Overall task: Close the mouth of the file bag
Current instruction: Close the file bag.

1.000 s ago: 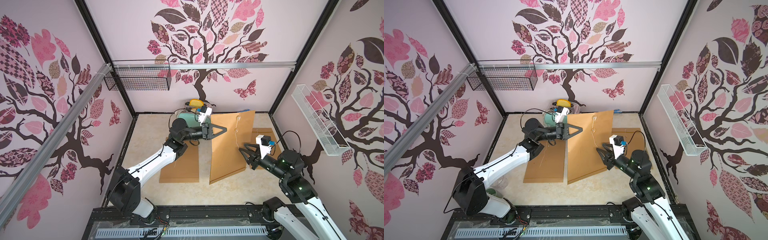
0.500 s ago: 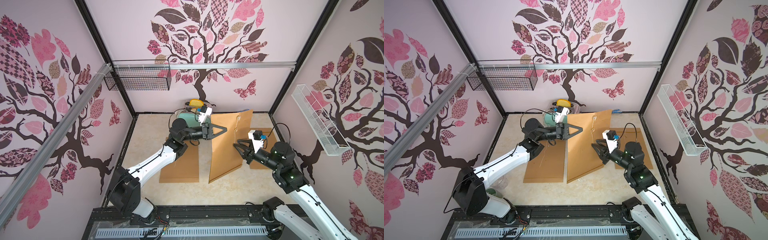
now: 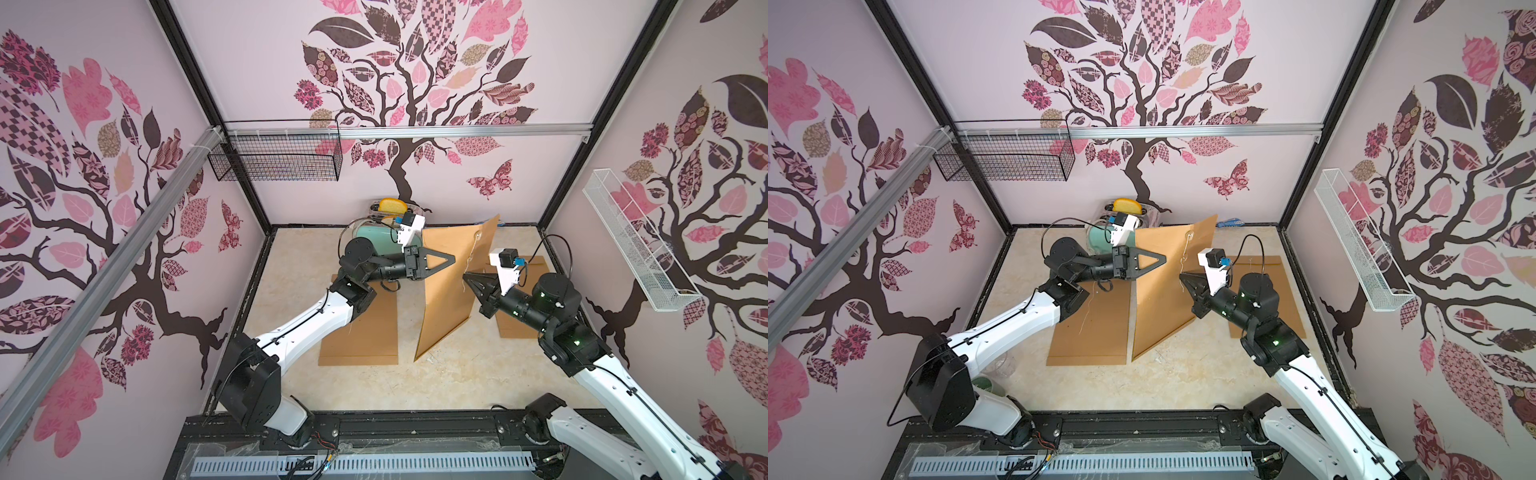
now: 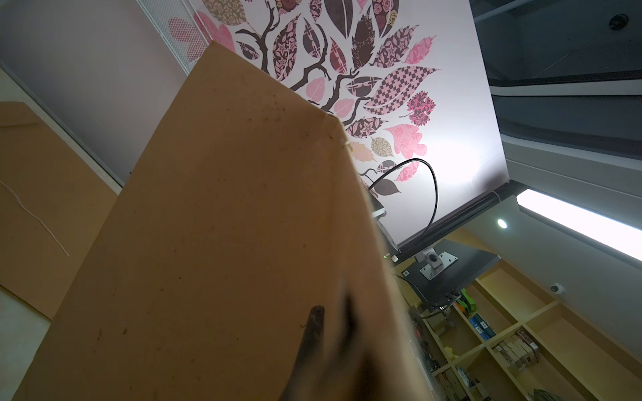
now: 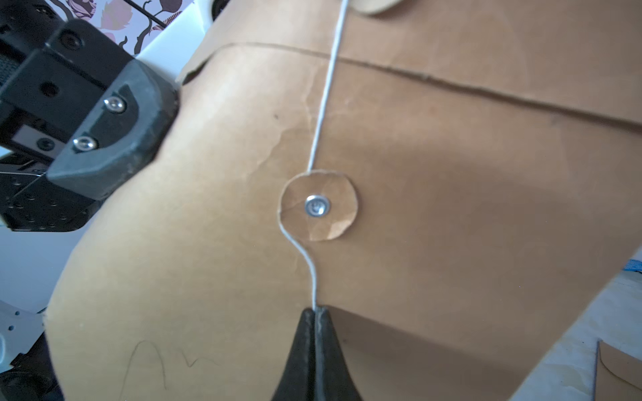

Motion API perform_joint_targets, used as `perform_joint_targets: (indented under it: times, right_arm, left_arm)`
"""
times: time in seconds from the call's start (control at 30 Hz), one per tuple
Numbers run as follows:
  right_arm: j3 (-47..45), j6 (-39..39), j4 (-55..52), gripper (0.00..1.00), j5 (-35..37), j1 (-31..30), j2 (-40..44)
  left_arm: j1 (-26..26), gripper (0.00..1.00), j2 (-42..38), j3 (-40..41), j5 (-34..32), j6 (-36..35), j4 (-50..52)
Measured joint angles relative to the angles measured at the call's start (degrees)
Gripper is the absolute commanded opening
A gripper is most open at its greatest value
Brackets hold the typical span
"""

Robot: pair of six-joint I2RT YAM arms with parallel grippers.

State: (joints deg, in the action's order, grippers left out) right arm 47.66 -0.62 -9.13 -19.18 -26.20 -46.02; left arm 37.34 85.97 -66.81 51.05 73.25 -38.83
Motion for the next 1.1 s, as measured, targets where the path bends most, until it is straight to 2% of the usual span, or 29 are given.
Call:
perform_joint_targets:
  times: [0.17, 0.33, 0.5, 0.67, 0.87, 0.9, 0.97, 1.1]
  right_arm:
    - [-0.63, 0.92, -2.21, 0.00, 2.84, 0.00, 2.67]
    - [-3.19, 1.49, -3.45, 0.00, 1.09, 0.00, 6.64]
    - [-2.84, 1.70, -5.44, 0.00, -0.90, 0.00, 4.83]
    - [-1.40, 2.05, -9.40, 0.00, 0.90, 0.81, 2.40]
    - [-3.39, 4.79, -8.79, 0.00, -0.50, 4.44, 6.51]
    - [-4.24, 5.20, -8.33, 0.01, -0.94, 4.66, 7.80]
    - [-5.73, 5.75, -7.78, 0.12, -1.95, 4.70, 9.77]
    - [-7.87, 5.49, -7.41, 0.23, -4.04, 4.70, 12.31]
  left_arm:
    - [0.09, 0.00, 0.00, 0.00, 0.00, -0.42, 0.48]
    - [0.20, 0.00, 0.00, 0.00, 0.00, -1.05, 1.03]
    - [0.20, 0.00, 0.11, 0.00, 0.04, 0.24, -0.63]
    - [0.22, 0.00, 0.11, 0.00, 0.02, 0.68, -1.97]
    - [0.22, 0.00, 0.11, 0.00, 0.02, 0.04, -1.31]
    - [0.22, 0.00, 0.11, 0.00, 0.04, -0.02, -1.11]
    - [0.22, 0.00, 0.11, 0.00, 0.07, -0.17, -0.81]
    - [0.22, 0.00, 0.11, 0.00, 0.20, -0.26, -0.39]
